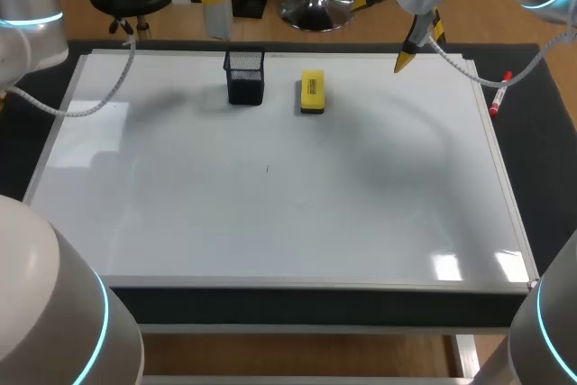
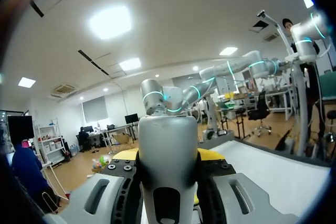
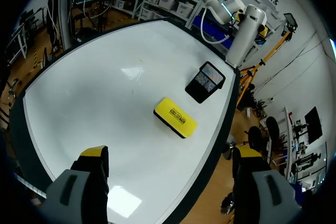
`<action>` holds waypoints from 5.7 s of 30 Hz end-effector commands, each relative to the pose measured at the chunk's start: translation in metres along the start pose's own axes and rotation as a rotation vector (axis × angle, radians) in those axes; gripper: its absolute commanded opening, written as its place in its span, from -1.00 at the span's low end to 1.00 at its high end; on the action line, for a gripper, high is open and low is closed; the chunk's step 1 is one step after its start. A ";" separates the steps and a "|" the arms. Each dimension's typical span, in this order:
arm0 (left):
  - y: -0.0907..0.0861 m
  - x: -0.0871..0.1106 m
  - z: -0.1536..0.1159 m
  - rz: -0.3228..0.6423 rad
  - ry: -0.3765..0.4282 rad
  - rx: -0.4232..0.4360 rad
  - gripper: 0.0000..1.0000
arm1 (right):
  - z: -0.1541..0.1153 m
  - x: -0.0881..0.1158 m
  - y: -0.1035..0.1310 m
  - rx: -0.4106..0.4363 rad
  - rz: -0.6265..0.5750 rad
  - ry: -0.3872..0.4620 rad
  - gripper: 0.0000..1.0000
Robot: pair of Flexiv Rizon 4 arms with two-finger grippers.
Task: Pick up the inspection probe, press it on each red-marked spot on the whiteboard one by one, put down the probe, pick up the eraser, and wipe off all the red marks.
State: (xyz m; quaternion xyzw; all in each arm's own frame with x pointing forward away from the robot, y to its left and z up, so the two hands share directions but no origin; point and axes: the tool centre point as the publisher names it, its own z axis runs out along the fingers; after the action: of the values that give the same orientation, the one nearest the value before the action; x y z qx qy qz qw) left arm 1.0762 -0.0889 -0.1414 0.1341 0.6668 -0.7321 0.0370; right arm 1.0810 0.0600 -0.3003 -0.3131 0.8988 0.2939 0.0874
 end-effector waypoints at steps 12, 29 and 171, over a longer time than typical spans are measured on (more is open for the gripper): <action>0.001 0.010 0.024 -0.013 -0.094 0.051 -1.00 | -0.001 0.000 0.000 0.002 -0.002 0.004 1.00; 0.024 -0.002 0.028 -0.033 -0.058 0.129 -1.00 | -0.001 0.000 0.000 0.002 -0.002 0.004 1.00; 0.099 0.027 0.039 -0.130 -0.025 0.128 1.00 | -0.001 0.000 0.000 0.002 -0.002 0.004 1.00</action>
State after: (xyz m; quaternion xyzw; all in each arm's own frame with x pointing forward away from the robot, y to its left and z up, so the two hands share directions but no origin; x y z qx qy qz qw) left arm 1.0787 -0.1344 -0.2533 0.0951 0.6050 -0.7902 -0.0226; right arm 1.0810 0.0601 -0.3004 -0.3131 0.8988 0.2939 0.0877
